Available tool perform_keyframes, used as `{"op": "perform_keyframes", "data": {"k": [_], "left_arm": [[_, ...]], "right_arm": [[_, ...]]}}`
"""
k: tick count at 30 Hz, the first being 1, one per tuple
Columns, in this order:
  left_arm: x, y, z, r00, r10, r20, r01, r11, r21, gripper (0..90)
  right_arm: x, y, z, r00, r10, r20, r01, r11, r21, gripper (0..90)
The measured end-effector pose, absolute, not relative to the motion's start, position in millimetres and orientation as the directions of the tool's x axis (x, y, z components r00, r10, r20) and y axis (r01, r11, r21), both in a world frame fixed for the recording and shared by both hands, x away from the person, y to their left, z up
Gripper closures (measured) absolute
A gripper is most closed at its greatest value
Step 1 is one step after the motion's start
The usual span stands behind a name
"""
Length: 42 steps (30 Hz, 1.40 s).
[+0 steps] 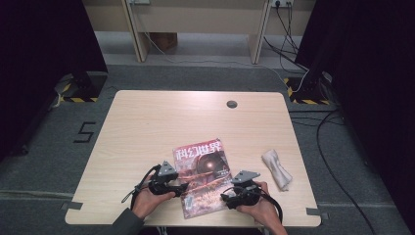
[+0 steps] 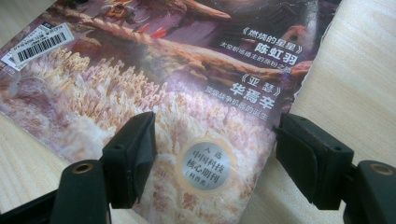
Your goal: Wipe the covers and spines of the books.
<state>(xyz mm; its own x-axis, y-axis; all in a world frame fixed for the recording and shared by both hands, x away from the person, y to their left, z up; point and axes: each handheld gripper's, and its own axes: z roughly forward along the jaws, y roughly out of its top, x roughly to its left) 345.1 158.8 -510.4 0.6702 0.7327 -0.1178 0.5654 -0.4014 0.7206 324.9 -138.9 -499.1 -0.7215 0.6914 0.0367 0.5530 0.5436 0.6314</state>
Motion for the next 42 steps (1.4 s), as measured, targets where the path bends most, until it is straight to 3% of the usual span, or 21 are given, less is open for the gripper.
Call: {"op": "perform_keyframes", "data": {"k": [24, 29, 35, 42], "left_arm": [[391.3, 134.6, -512.2, 0.629, 0.773, -0.081, 0.551, -0.37, 0.748, 40.6], [387.6, 133.4, -510.3, 0.631, 0.774, -0.05, 0.541, -0.393, 0.743, 38.7], [363.1, 144.6, -506.3, 0.663, 0.741, -0.107, 0.554, -0.39, 0.736, 36.7], [349.7, 146.5, -508.3, 0.696, 0.716, -0.048, 0.515, -0.452, 0.728, 40.0]], "right_arm": [[332.5, -147.6, -503.6, -0.68, 0.73, 0.061, 0.58, 0.485, 0.655, 27.4], [331.5, -147.3, -503.0, -0.681, 0.73, 0.053, 0.575, 0.489, 0.656, 27.6], [326.2, -148.5, -501.2, -0.696, 0.716, 0.052, 0.57, 0.507, 0.646, 26.7], [317.9, -143.2, -500.3, -0.707, 0.707, 0.03, 0.556, 0.529, 0.642, 25.7]]}}
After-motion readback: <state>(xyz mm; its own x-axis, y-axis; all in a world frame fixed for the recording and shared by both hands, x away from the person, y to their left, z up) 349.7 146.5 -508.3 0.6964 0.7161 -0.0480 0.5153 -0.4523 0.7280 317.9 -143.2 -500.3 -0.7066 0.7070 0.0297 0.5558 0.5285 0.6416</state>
